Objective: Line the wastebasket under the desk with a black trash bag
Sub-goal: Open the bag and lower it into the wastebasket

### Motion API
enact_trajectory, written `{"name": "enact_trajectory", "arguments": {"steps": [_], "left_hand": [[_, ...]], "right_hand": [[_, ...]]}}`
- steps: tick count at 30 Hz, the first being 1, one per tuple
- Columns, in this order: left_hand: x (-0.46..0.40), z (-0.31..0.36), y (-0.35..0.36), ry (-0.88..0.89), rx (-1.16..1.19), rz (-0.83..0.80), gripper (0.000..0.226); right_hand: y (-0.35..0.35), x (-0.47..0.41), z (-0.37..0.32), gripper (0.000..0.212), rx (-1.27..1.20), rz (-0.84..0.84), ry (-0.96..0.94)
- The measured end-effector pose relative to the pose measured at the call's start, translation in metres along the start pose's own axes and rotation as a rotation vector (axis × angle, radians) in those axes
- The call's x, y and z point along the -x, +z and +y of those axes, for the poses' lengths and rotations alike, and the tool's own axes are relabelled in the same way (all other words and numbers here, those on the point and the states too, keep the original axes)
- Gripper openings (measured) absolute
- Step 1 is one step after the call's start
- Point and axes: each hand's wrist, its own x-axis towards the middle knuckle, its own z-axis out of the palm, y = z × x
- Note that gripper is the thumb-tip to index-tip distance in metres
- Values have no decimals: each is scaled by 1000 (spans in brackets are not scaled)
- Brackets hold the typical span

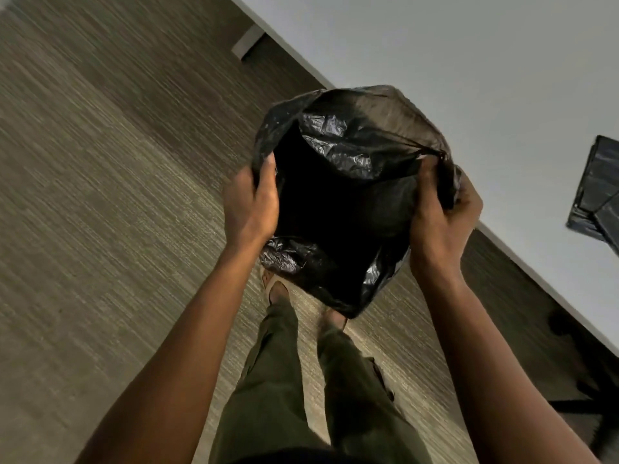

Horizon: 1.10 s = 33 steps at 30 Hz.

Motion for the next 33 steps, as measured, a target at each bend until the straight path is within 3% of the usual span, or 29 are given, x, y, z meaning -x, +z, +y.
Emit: {"name": "enact_trajectory", "arguments": {"steps": [4, 9, 16, 23, 26, 29, 33], "left_hand": [[-1, -29, 23, 168, 17, 24, 36], [-11, -86, 53, 239, 80, 151, 30], [-42, -187, 102, 33, -53, 68, 50], [-62, -280, 134, -110, -267, -61, 41], [-74, -282, 141, -131, -273, -86, 31], [-99, -265, 152, -164, -180, -66, 31], [-155, -248, 161, -149, -3, 28, 40]], "right_hand": [[6, 6, 24, 36, 34, -9, -87], [5, 13, 75, 40, 128, -44, -175], [19, 16, 185, 54, 271, -59, -32], [29, 12, 273, 63, 412, -114, 147], [33, -3, 282, 54, 340, -46, 296], [39, -33, 296, 25, 252, 68, 429], [47, -94, 301, 22, 329, 151, 220]]}}
